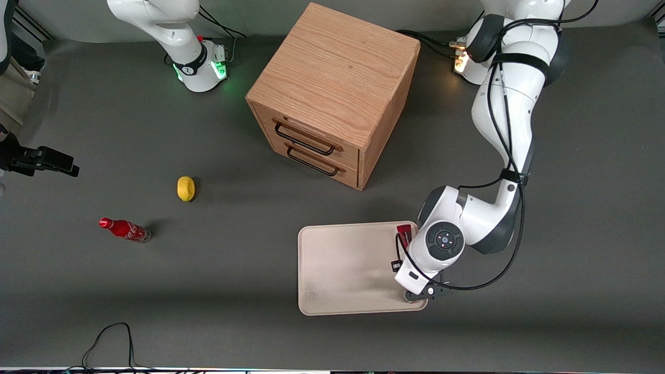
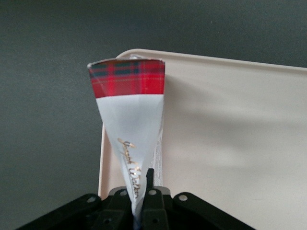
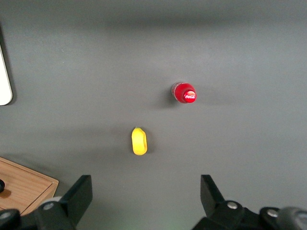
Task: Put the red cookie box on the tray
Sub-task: 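Lower the cookie box onto the tray beside its rim, then open the left gripper to release the cookie box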
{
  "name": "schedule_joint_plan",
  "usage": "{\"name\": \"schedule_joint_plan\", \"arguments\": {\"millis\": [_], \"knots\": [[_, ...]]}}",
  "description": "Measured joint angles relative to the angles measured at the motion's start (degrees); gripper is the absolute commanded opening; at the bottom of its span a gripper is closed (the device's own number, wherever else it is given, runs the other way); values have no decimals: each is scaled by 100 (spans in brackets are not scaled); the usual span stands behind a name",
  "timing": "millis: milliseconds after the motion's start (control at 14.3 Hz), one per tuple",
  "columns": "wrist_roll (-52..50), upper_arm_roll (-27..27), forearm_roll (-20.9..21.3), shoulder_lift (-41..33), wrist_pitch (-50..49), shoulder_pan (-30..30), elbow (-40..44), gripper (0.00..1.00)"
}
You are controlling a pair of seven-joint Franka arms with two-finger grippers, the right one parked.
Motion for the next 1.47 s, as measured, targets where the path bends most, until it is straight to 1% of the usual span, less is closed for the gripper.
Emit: {"name": "schedule_joint_plan", "arguments": {"millis": [70, 140, 1121, 1261, 1471], "knots": [[0, 2, 2, 7, 14, 0, -3, 96], [0, 7, 2, 12, 36, 0, -9, 100], [1, 13, 5, 6, 67, -2, 1, 100], [1, 15, 15, -86, 35, 5, 14, 100], [44, 29, 16, -565, -703, 42, -4, 100]]}}
